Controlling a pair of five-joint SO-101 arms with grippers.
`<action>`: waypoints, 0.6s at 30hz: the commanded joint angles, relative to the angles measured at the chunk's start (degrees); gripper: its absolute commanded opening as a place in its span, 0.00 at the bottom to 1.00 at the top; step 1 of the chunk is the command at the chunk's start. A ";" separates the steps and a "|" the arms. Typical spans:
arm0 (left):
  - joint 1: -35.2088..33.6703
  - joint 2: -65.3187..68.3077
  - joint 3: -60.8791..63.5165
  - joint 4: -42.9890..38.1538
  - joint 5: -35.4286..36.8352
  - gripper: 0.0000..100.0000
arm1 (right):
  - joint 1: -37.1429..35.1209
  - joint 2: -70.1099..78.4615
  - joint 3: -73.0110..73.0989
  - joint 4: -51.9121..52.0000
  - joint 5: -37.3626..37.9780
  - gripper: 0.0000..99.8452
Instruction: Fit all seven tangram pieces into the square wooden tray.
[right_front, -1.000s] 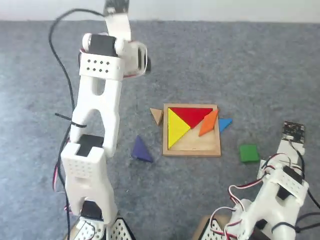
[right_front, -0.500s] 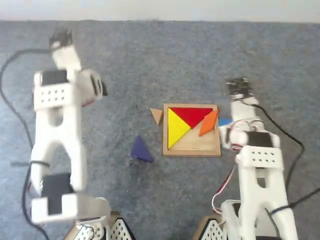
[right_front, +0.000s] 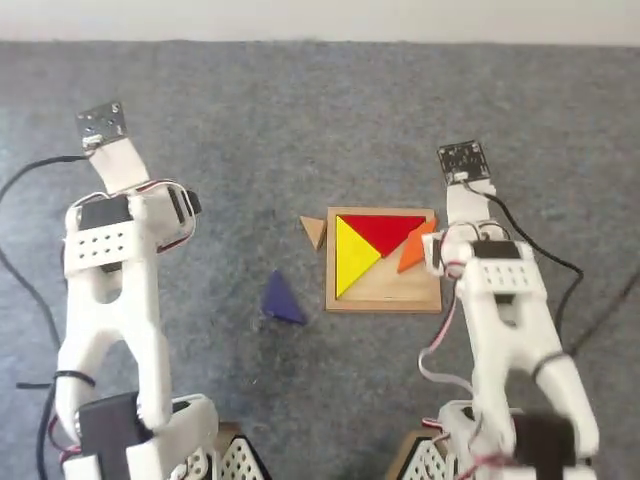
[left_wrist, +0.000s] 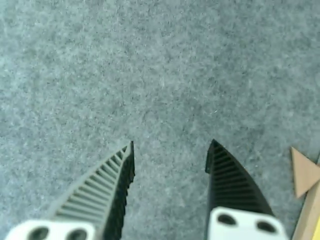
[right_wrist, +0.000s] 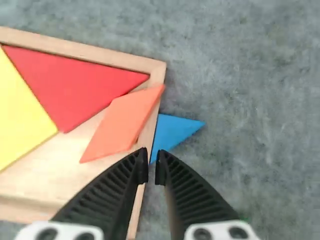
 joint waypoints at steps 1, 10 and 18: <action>-0.35 -2.73 0.31 -1.49 -0.62 0.22 | 1.01 5.49 -7.82 -1.54 -1.32 0.04; -0.35 -2.64 0.57 -1.49 -0.53 0.22 | 0.57 13.49 -12.92 -1.80 -1.14 0.04; -0.35 -2.64 0.57 -1.49 -0.53 0.22 | -1.36 14.11 -14.07 -3.03 -0.97 0.04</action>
